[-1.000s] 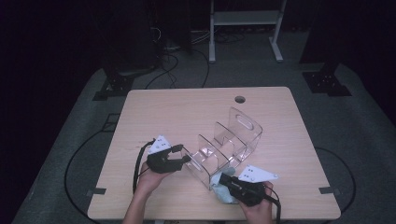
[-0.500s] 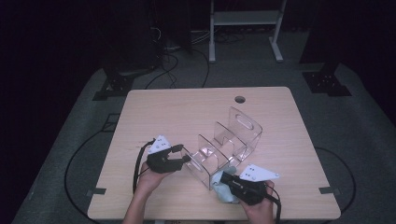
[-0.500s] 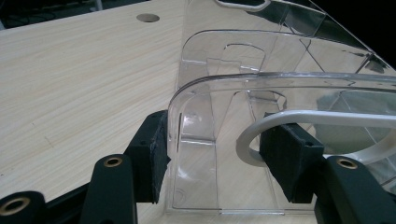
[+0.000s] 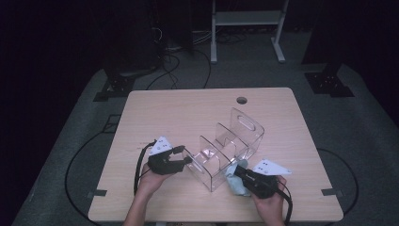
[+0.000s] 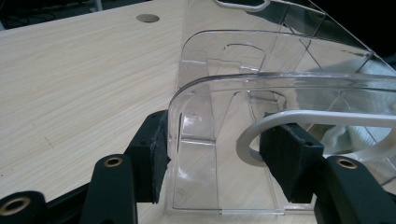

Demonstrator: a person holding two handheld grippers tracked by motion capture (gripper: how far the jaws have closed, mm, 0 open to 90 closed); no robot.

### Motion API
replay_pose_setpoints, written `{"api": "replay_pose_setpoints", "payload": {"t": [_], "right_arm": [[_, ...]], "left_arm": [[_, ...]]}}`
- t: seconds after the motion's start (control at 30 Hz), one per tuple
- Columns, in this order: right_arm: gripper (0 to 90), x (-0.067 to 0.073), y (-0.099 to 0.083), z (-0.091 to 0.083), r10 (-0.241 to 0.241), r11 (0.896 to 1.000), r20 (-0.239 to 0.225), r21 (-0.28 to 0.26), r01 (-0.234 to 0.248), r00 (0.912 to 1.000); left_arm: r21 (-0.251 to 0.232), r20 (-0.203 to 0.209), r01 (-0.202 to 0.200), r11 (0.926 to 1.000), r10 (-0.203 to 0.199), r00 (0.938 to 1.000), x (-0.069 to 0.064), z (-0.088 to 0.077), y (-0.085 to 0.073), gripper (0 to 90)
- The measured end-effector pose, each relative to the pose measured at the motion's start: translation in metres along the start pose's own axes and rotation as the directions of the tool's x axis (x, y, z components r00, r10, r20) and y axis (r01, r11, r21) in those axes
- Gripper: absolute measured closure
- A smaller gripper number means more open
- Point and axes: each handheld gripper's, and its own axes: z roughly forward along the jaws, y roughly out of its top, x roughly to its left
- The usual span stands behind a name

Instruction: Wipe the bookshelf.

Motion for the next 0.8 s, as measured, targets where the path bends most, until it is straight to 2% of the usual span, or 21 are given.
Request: {"api": "replay_pose_setpoints", "payload": {"t": [0.27, 0.47, 0.7, 0.8], "right_arm": [[84.6, -0.003, -0.015, 0.013, 0.011, 0.998, 0.0, 0.055, -0.011, 0.9999], [84.6, -0.002, -0.012, 0.012, 0.003, 0.999, 0.002, 0.043, -0.003, 1.0], [84.6, -0.006, -0.03, 0.028, 0.016, 0.992, -0.003, 0.122, -0.016, 0.9999], [84.5, -0.006, -0.029, 0.028, 0.015, 0.992, -0.002, 0.123, -0.015, 0.9999]], "left_arm": [[-0.002, 0.001, 0.001, 1.0, -0.001, 1.0, 0.0, 0.0, 0.0, 43.4], [-0.003, 0.004, 0.002, 1.0, -0.002, 1.0, 0.0, 0.0, 0.0, 43.4], [-0.005, 0.003, 0.005, 1.0, -0.005, 1.0, 0.001, 0.0, -0.001, 43.4], [-0.004, 0.003, 0.004, 1.0, -0.004, 1.0, 0.001, 0.0, -0.001, 43.4]]}}
